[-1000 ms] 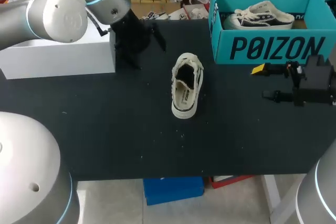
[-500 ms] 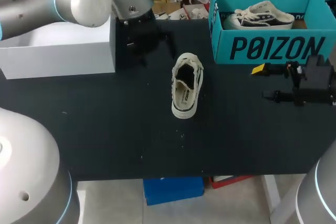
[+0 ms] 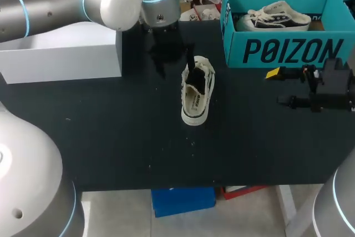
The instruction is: Take the shoe out of the shoebox, open the shoe tongue, remove and reinsert the insole, then place the shoe into the shoebox
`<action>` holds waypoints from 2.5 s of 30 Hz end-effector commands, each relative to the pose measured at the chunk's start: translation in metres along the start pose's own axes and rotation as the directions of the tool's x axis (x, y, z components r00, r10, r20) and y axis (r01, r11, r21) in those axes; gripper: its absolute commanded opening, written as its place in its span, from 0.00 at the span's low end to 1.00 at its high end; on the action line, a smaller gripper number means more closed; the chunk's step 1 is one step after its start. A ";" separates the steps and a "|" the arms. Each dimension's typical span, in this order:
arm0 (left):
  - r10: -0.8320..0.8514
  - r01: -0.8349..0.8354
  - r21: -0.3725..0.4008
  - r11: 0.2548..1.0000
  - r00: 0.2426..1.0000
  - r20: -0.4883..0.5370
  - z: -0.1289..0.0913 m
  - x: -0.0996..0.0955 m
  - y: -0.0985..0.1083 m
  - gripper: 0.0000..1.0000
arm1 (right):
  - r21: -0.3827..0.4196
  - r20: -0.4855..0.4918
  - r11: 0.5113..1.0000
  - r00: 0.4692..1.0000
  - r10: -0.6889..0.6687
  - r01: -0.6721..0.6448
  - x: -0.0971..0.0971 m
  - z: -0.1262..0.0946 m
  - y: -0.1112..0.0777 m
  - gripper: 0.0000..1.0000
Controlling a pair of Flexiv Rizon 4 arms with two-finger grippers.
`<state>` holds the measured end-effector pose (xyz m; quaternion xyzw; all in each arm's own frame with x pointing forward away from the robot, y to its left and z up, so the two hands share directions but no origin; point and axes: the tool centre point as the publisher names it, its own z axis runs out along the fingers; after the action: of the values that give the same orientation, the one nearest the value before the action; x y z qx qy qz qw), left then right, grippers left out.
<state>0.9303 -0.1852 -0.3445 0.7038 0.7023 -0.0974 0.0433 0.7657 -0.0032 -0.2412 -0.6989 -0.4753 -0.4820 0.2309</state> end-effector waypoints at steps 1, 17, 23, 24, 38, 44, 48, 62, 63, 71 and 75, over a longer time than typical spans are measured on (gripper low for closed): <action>0.004 -0.004 -0.012 1.000 1.000 -0.025 0.010 0.002 -0.004 0.75 | 0.000 0.002 1.000 1.000 0.001 -0.001 0.001 0.001 0.000 1.00; 0.049 -0.055 -0.080 0.995 0.995 -0.082 0.046 0.012 0.005 0.54 | 0.000 0.002 1.000 1.000 0.001 -0.001 0.001 0.001 0.000 1.00; 0.047 -0.057 -0.130 0.990 0.996 -0.080 0.057 0.011 0.015 0.54 | 0.000 0.002 1.000 1.000 0.001 -0.001 0.001 0.001 0.000 1.00; 0.044 -0.054 -0.132 0.990 0.996 -0.076 0.059 0.010 0.015 0.55 | 0.000 0.002 1.000 1.000 0.001 -0.001 0.001 0.001 0.000 1.00; 0.038 -0.046 -0.190 0.981 0.998 -0.051 0.064 0.002 0.022 0.00 | 0.000 0.002 1.000 1.000 0.001 -0.001 0.001 0.001 0.000 1.00; 0.041 -0.048 -0.198 0.979 0.999 -0.035 0.059 -0.002 0.021 0.00 | 0.000 0.002 1.000 1.000 0.001 -0.001 0.001 0.001 0.000 1.00; 0.045 -0.050 -0.195 0.980 0.999 -0.029 0.046 -0.003 0.018 0.00 | 0.000 0.002 1.000 1.000 0.001 -0.001 0.001 0.001 0.000 1.00; -0.076 0.087 -0.251 0.964 0.996 0.053 -0.054 -0.020 0.009 0.00 | 0.000 0.002 1.000 1.000 0.001 -0.001 0.001 0.001 0.000 1.00; -0.113 0.125 -0.252 0.960 0.992 0.058 -0.061 -0.020 0.009 0.00 | 0.000 0.002 1.000 1.000 0.001 -0.001 0.001 0.001 0.000 1.00; -0.405 0.432 -0.280 0.857 0.902 0.149 -0.125 -0.010 0.011 0.00 | 0.000 0.002 1.000 1.000 0.001 -0.001 0.001 0.001 0.000 1.00; -0.510 0.555 -0.311 0.772 0.832 0.219 -0.154 0.000 0.010 0.00 | 0.000 0.002 1.000 1.000 0.001 -0.001 0.001 0.001 0.000 1.00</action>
<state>0.9684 -0.1755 -0.2419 0.5087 0.8457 -0.0245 0.1592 0.7657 -0.0032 -0.2412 -0.6989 -0.4753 -0.4820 0.2309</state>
